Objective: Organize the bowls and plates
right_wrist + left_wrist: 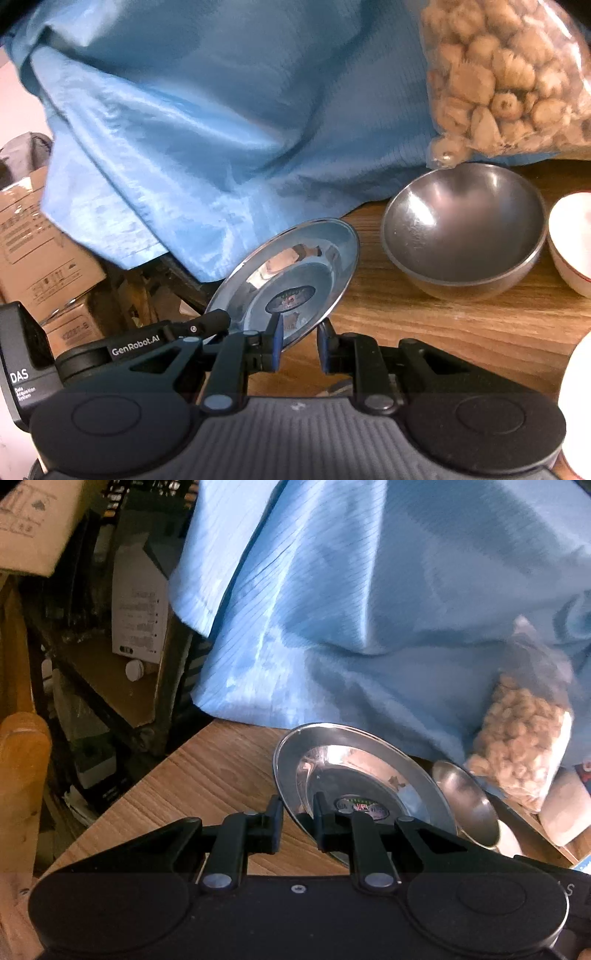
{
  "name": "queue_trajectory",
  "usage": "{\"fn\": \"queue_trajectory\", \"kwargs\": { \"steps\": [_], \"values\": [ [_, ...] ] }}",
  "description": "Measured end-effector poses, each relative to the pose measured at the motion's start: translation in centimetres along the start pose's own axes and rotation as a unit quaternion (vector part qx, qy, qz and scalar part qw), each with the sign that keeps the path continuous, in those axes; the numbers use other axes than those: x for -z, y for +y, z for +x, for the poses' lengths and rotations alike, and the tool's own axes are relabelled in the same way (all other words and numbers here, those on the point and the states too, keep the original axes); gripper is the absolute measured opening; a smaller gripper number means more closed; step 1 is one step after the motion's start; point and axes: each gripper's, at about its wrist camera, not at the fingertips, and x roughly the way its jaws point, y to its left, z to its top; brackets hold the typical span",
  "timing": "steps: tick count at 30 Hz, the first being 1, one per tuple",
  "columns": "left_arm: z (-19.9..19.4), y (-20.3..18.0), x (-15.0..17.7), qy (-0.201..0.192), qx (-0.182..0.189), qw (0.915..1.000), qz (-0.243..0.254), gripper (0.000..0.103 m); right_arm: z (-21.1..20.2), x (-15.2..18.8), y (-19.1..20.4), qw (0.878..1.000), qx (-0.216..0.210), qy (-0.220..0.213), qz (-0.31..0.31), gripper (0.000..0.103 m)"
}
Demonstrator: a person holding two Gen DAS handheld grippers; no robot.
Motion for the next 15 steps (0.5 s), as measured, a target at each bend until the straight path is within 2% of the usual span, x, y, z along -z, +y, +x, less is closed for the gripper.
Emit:
{"fn": "queue_trajectory", "kwargs": {
  "steps": [9, 15],
  "values": [
    [-3.3, -2.6, 1.1, -0.014, 0.023, 0.9994, 0.021, 0.019, -5.0, 0.5, -0.2, 1.000, -0.008, -0.023, -0.008, 0.022],
    [-5.1, -4.9, 3.0, -0.016, 0.037, 0.9982, 0.045, 0.020, -8.5, 1.5, -0.9, 0.999, -0.005, -0.034, -0.008, 0.022]
  ]
}}
